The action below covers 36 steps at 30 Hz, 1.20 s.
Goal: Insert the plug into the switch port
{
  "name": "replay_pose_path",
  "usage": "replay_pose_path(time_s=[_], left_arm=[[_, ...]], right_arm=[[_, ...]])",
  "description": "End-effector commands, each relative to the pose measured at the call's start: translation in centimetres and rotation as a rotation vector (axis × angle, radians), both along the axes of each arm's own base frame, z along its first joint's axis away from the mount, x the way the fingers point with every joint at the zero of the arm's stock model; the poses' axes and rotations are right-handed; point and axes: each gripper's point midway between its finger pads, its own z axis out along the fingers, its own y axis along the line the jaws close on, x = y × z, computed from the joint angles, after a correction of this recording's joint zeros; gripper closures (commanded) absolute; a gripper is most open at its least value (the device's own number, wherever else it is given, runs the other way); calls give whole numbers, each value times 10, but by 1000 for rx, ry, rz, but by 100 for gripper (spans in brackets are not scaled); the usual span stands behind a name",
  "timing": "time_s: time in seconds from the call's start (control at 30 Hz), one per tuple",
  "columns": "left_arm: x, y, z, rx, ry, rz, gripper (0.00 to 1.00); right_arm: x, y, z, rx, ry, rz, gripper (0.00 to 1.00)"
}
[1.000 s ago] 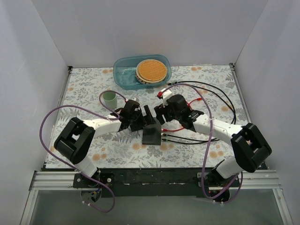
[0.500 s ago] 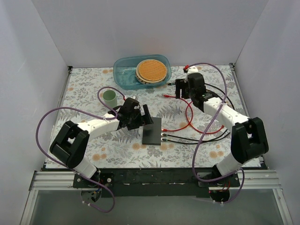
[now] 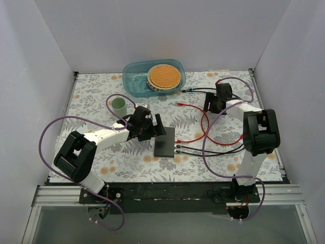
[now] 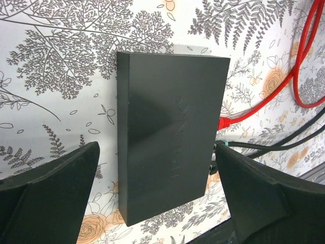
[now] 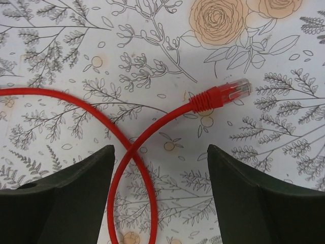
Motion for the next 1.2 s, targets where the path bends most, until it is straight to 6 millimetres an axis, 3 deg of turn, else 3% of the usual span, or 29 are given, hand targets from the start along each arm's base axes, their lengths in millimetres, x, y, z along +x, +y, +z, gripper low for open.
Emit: replay_pose_path(time_s=[0.0,0.2,0.5,0.53,0.6,0.67,0.73,0.77,0.97,1.0,1.17], left_arm=[[-3,-6,13,-42,-32,-40,2],[-7,-6,9,-45,-23,-48,2],[-11,-5,9,-54,-25,-50,2],[-11,-5,9,-56,-24,-52,2],[-11,-5,10,-57,-27,-56,2],[-12,-5,11,-59,-31,-58,2],[-11,-4,12,-58,-33,-55,2],[-12,-3,11,-57,-34,-54,2],[-13,1,10,-45,-42,-40,2],[-12,2,11,-43,-46,-37,2],[-4,2,30,-53,-114,-34,2]], right_arm=[[23,9,7,93,-16,0,21],[40,17,-12,113,39,14,24],[44,16,-42,7,109,11,48],[43,16,-48,-9,122,17,58],[45,21,-47,-37,125,29,63],[43,29,-52,-39,142,54,83],[46,34,-50,-31,133,73,97],[45,42,-49,-13,132,98,99],[39,65,-22,80,78,196,99],[40,67,-8,89,48,206,99],[14,79,19,114,8,281,99]])
